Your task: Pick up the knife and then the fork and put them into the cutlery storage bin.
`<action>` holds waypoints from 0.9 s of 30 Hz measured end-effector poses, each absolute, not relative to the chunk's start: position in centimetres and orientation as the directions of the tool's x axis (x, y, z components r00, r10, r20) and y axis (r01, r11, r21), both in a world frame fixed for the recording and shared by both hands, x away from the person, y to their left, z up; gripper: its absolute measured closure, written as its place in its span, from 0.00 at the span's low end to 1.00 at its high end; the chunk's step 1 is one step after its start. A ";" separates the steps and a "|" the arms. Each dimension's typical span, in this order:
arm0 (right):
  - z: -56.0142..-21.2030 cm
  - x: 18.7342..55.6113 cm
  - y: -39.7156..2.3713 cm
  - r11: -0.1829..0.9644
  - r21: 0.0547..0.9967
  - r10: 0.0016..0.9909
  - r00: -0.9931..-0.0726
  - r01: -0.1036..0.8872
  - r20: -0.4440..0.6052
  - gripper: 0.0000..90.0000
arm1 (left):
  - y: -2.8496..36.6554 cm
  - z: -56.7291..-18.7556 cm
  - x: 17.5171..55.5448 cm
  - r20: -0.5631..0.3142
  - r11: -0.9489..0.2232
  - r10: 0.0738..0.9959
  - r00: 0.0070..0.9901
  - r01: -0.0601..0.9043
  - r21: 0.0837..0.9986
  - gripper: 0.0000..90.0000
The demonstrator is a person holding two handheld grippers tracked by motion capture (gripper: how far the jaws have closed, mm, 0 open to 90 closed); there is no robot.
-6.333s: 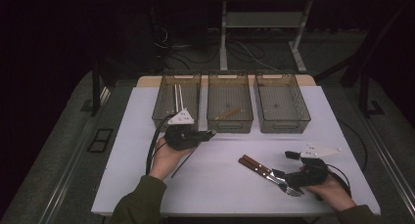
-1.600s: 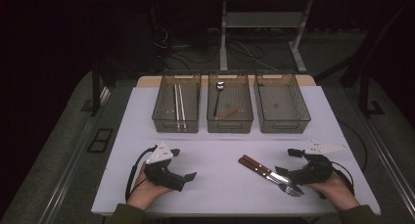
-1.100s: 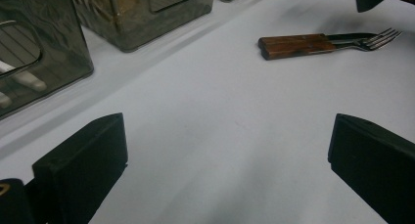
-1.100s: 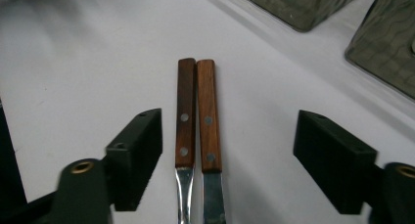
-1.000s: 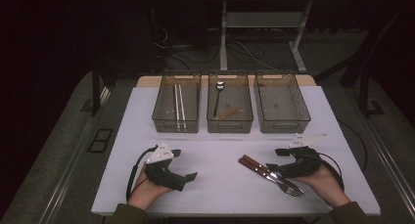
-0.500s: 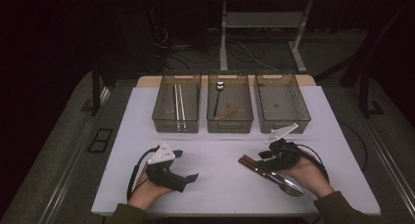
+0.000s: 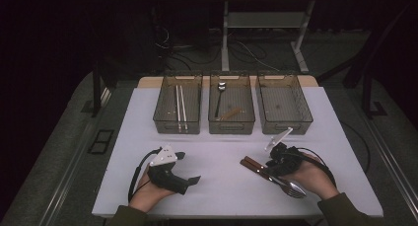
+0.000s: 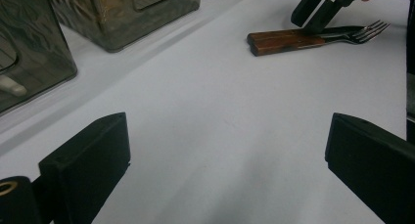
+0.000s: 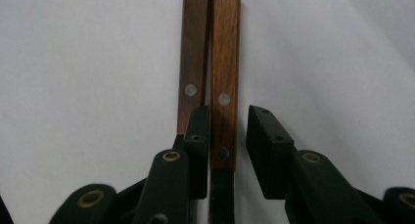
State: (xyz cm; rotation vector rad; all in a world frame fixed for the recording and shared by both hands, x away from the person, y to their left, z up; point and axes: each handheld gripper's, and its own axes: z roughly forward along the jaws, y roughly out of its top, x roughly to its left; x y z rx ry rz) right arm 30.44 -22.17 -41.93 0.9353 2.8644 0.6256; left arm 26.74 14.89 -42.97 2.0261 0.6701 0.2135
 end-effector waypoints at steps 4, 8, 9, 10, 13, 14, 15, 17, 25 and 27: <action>-42.0 30.4 -22.1 0.750 0.373 0.569 -0.820 0.546 0.057 0.80 | 14.9 -43.0 26.7 -0.117 -0.395 0.537 0.836 0.371 0.841 0.02; -42.0 30.5 -21.9 0.763 0.352 0.562 -0.825 0.543 0.054 0.82 | 14.8 -43.0 26.7 -0.119 -0.395 0.535 0.836 0.372 0.840 0.02; -42.0 30.5 -21.9 0.764 0.347 0.563 -0.825 0.544 0.056 0.82 | 14.8 -43.0 26.7 -0.119 -0.395 0.536 0.836 0.372 0.840 0.02; -42.0 30.5 -21.9 0.765 0.343 0.562 -0.825 0.545 0.056 0.82 | 14.8 -43.0 26.7 -0.120 -0.396 0.535 0.836 0.374 0.839 0.02; -42.2 30.7 -21.8 0.771 0.317 0.566 -0.822 0.553 0.056 0.83 | 14.8 -43.0 26.8 -0.120 -0.397 0.534 0.837 0.373 0.839 0.02; -42.2 30.7 -21.8 0.774 0.306 0.567 -0.822 0.555 0.055 0.83 | 14.8 -43.0 26.7 -0.121 -0.396 0.534 0.837 0.374 0.839 0.02; -42.2 30.8 -21.7 0.774 0.301 0.569 -0.820 0.558 0.058 0.83 | 14.8 -43.0 26.7 -0.121 -0.396 0.533 0.837 0.374 0.839 0.02; -42.1 31.0 -21.4 0.786 0.273 0.563 -0.825 0.554 0.054 0.83 | 14.8 -43.1 26.8 -0.122 -0.397 0.533 0.837 0.375 0.838 0.02; -41.9 32.1 -19.5 0.818 0.122 0.562 -0.826 0.563 0.043 0.83 | 14.7 -43.1 26.7 -0.125 -0.399 0.530 0.839 0.377 0.836 0.02; -41.8 32.4 -19.1 0.821 0.089 0.562 -0.826 0.563 0.041 0.84 | 14.7 -43.1 26.7 -0.123 -0.401 0.526 0.841 0.373 0.837 0.02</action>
